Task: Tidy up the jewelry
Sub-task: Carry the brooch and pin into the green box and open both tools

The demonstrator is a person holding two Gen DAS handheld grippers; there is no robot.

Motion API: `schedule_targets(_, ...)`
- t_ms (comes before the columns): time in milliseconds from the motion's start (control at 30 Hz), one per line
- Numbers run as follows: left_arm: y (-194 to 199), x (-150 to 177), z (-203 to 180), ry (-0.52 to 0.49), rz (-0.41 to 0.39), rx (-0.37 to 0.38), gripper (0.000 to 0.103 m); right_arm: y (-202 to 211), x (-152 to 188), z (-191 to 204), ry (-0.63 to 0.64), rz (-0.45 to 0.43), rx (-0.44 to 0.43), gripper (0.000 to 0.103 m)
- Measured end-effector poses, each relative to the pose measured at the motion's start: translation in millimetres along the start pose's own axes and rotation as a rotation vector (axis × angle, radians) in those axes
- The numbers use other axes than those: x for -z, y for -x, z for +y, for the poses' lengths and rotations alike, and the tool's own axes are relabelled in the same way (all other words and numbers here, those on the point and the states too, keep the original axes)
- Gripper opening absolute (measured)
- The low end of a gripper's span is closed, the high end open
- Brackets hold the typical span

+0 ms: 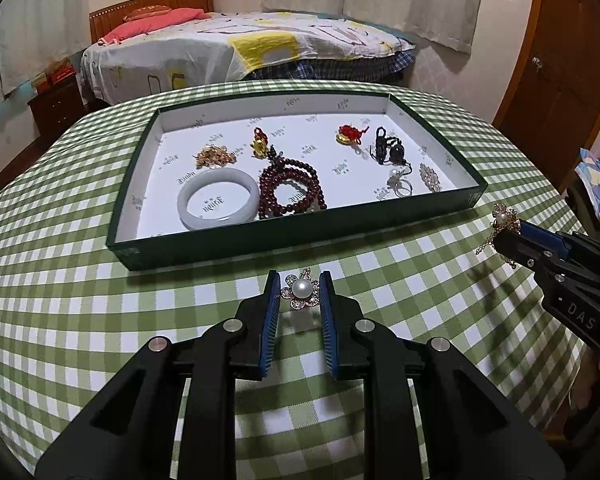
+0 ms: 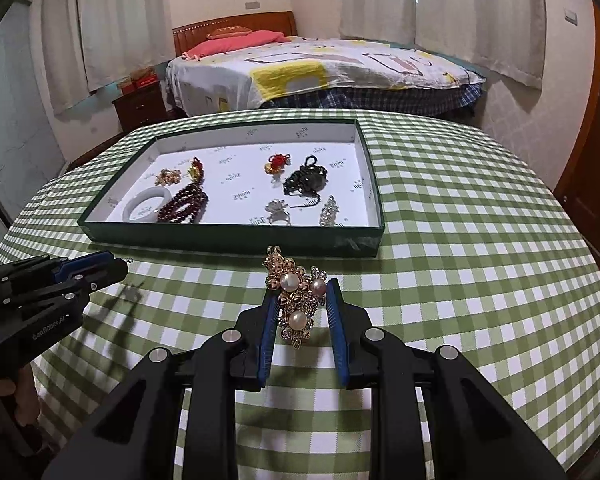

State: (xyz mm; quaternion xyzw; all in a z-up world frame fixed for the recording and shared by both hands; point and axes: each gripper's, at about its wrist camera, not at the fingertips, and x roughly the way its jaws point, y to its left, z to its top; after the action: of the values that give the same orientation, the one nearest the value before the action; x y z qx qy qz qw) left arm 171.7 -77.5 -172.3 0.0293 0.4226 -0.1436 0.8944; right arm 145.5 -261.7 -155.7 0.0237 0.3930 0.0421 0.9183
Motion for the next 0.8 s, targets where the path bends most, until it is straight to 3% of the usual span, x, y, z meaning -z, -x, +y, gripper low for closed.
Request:
schedule_targets(467, 38, -1, 14, 0.035, -0.069, -0.007, 0.020, 12, -3, 17, 0.019, -0.019, -0.024, 0.025)
schedule_targets(800, 55, -47, 19, 0.041, -0.176, 0.012, 0.020, 32, -62, 36, 0.054, -0.161, -0.080, 0.025)
